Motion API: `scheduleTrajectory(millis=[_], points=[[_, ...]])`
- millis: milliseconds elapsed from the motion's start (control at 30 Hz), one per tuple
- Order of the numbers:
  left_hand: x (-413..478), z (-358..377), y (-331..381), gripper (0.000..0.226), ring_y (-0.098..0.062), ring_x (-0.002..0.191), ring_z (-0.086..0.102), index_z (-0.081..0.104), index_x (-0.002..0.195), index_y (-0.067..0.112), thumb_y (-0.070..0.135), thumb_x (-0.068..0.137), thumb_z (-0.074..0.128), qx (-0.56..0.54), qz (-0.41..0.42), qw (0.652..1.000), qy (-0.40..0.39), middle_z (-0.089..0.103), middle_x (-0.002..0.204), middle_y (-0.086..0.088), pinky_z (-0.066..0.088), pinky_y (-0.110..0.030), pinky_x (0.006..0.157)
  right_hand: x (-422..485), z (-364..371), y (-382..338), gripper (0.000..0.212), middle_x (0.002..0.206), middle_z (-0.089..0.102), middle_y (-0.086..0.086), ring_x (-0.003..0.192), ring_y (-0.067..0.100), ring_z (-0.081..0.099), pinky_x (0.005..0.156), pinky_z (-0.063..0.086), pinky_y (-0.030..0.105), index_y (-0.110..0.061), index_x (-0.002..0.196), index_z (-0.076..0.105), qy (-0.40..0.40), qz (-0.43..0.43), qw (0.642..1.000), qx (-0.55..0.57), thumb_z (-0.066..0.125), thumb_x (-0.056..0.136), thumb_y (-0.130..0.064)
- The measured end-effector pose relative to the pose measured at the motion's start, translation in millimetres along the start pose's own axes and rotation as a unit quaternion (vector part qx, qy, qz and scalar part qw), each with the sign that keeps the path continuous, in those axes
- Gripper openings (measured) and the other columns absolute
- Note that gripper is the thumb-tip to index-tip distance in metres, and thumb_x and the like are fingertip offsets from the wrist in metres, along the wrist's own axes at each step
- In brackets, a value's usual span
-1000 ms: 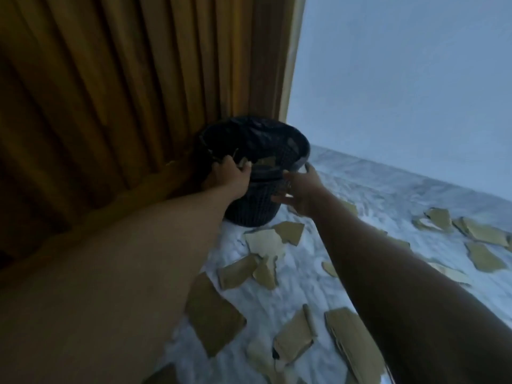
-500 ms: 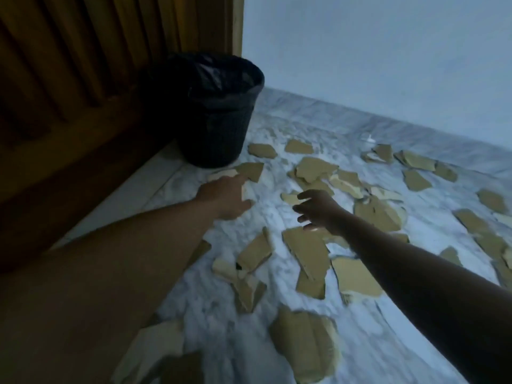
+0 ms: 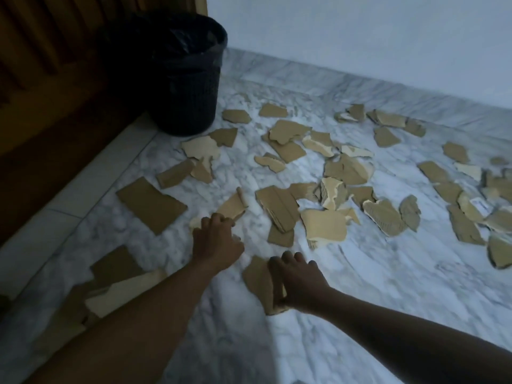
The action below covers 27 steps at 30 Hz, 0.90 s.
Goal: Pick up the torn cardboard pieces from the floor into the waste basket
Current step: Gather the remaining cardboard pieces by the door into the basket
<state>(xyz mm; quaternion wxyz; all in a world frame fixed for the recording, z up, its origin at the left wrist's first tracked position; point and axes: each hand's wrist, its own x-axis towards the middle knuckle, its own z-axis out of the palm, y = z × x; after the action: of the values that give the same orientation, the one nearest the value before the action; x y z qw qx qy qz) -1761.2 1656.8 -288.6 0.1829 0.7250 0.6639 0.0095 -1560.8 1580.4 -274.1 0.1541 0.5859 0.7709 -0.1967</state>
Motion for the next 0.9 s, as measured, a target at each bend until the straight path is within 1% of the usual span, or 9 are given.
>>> scheduleTrajectory(millis=[133, 200, 267, 400, 533, 667, 767, 833, 900], points=[[-5.1, 10.2, -16.9, 0.061, -0.032, 0.125, 0.039, 0.048, 0.125, 0.024, 0.068, 0.083, 0.053, -0.008, -0.081, 0.996, -0.044, 0.042, 0.133, -0.004, 0.044, -0.048, 0.094, 11.9, -14.2, 2.8, 0.081, 0.129, 0.05, 0.006, 0.118, 0.031, 0.052, 0.094, 0.045, 0.046, -0.021, 0.139, 0.038, 0.025, 0.032, 0.998, 0.044, 0.081, 0.072, -0.034], [-11.0, 13.9, -22.5, 0.063, -0.029, 0.125, 0.041, 0.047, 0.127, 0.024, 0.066, 0.082, 0.059, 0.009, -0.071, 0.997, -0.031, 0.044, 0.133, -0.003, 0.045, -0.045, 0.093, 23.7, -30.1, 10.4, 0.046, 0.108, 0.06, 0.004, 0.102, 0.029, 0.063, 0.079, 0.05, 0.036, -0.015, 0.115, 0.057, 0.011, 0.045, 0.991, 0.126, 0.078, 0.077, -0.029], [-15.4, 14.3, -24.5, 0.067, -0.028, 0.124, 0.043, 0.042, 0.134, 0.024, 0.062, 0.082, 0.061, 0.021, -0.062, 0.998, -0.009, 0.045, 0.134, -0.003, 0.044, -0.044, 0.093, 32.3, -43.2, 23.5, 0.019, 0.091, 0.066, 0.003, 0.089, 0.028, 0.067, 0.064, 0.05, 0.032, -0.01, 0.098, 0.067, -0.011, 0.054, 0.959, 0.278, 0.071, 0.085, -0.024], [-22.7, 11.9, -23.1, 0.084, -0.028, 0.123, 0.045, 0.019, 0.152, 0.018, 0.05, 0.083, 0.054, 0.114, -0.024, 0.993, -0.034, 0.042, 0.139, -0.006, 0.039, -0.043, 0.098, 35.6, -59.6, 50.2, 0.023, 0.098, 0.067, 0.005, 0.08, 0.021, 0.063, 0.056, 0.053, 0.025, -0.015, 0.109, 0.068, -0.054, 0.113, 0.884, 0.451, 0.07, 0.087, -0.017], [-28.8, 12.1, -21.7, 0.058, -0.026, 0.114, 0.048, 0.043, 0.132, 0.019, 0.045, 0.081, 0.053, 0.155, -0.017, 0.987, -0.023, 0.047, 0.127, -0.004, 0.039, -0.041, 0.093, 33.4, -54.3, 61.1, 0.025, 0.105, 0.065, 0.004, 0.092, 0.019, 0.063, 0.068, 0.053, 0.025, -0.018, 0.106, 0.065, -0.123, 0.095, 0.95, 0.27, 0.072, 0.083, -0.018], [-22.5, 16.5, -20.2, 0.057, -0.028, 0.111, 0.048, 0.055, 0.111, 0.016, 0.062, 0.076, 0.056, 0.071, -0.072, 0.995, -0.004, 0.047, 0.121, -0.004, 0.046, -0.039, 0.085, 24.7, -27.2, 48.1, 0.07, 0.122, 0.05, 0.002, 0.113, 0.023, 0.051, 0.089, 0.051, 0.035, -0.021, 0.124, 0.058, -0.059, 0.137, 0.979, 0.14, 0.08, 0.066, -0.055], [-13.7, 17.3, -20.3, 0.076, -0.032, 0.117, 0.047, 0.041, 0.128, 0.014, 0.055, 0.074, 0.075, -0.055, -0.134, 0.989, -0.009, 0.038, 0.133, -0.01, 0.05, -0.041, 0.089, 20.7, -8.4, 35.7, 0.083, 0.115, 0.043, 0.002, 0.108, 0.023, 0.044, 0.083, 0.05, 0.041, -0.021, 0.117, 0.047, -0.02, 0.107, 0.992, 0.059, 0.083, 0.054, -0.062], [-6.9, 13.8, -20.4, 0.096, -0.035, 0.119, 0.049, 0.023, 0.142, 0.017, 0.038, 0.071, 0.084, -0.177, -0.194, 0.965, -0.021, 0.033, 0.139, -0.015, 0.051, -0.043, 0.091, 20.9, -4.5, 30.7, 0.083, 0.116, 0.05, 0.002, 0.105, 0.022, 0.05, 0.083, 0.05, 0.04, -0.021, 0.121, 0.041, -0.017, 0.105, 0.99, 0.09, 0.085, 0.058, -0.052], [-1.3, 11.8, -21.3, 0.115, -0.035, 0.123, 0.049, 0.005, 0.151, 0.018, 0.034, 0.071, 0.085, -0.18, -0.224, 0.957, -0.047, 0.036, 0.142, -0.017, 0.049, -0.042, 0.092, 23.1, -9.2, 27.1, 0.084, 0.112, 0.058, 0.0, 0.102, 0.023, 0.057, 0.085, 0.049, 0.041, -0.022, 0.122, 0.037, -0.025, 0.116, 0.984, 0.13, 0.088, 0.059, -0.043]])
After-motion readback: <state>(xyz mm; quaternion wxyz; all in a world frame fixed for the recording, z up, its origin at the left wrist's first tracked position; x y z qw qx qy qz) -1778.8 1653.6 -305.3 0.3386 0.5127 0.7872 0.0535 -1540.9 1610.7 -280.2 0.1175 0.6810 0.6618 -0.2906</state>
